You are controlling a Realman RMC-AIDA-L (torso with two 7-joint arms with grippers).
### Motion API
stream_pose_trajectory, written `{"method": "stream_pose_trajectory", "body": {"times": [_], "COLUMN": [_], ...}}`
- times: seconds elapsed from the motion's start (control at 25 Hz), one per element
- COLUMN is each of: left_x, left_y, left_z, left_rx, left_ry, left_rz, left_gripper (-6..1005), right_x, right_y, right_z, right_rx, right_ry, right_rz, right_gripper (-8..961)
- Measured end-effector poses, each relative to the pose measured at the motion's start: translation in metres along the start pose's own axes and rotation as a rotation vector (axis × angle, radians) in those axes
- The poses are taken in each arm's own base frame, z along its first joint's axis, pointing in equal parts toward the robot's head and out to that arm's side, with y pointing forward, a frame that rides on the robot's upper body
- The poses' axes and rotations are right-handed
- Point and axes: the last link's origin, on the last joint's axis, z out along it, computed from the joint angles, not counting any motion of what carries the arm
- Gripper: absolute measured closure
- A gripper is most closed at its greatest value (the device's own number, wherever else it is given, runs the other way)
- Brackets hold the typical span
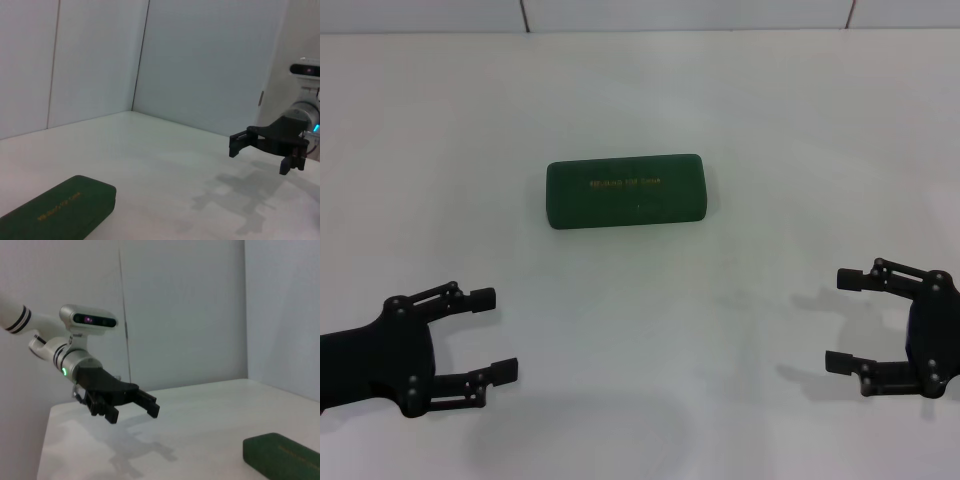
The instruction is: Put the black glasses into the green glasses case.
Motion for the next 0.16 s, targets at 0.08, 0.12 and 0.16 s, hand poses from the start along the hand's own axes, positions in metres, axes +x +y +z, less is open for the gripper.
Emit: {"method": "stream_pose_trajectory", "body": {"times": [0.08,0.12,0.16], "left_x": [0.0022,0.0033,0.0043], "left_y": [-0.0005,-0.0006,-0.0011], "left_z": [-0.0025,-0.0034,-0.0043], "left_rx": [-0.009,-0.016,-0.023], "left_ry": [-0.011,-0.017,-0.029], "left_rz": [0.000,-0.003,-0.008], "left_gripper": [120,120,120], "right_x": [-0.0010,-0.0010,-0.0017], "right_y": [-0.0017,-0.0022,-0.0034], "right_z": [0.0000,0.0009,0.0020], "right_rx": [-0.013,-0.025,-0.037], "right_ry": [0.014,0.026,0.037], "right_rz": [-0.009,-0.013,-0.018], "right_gripper": [67,67,67]}}
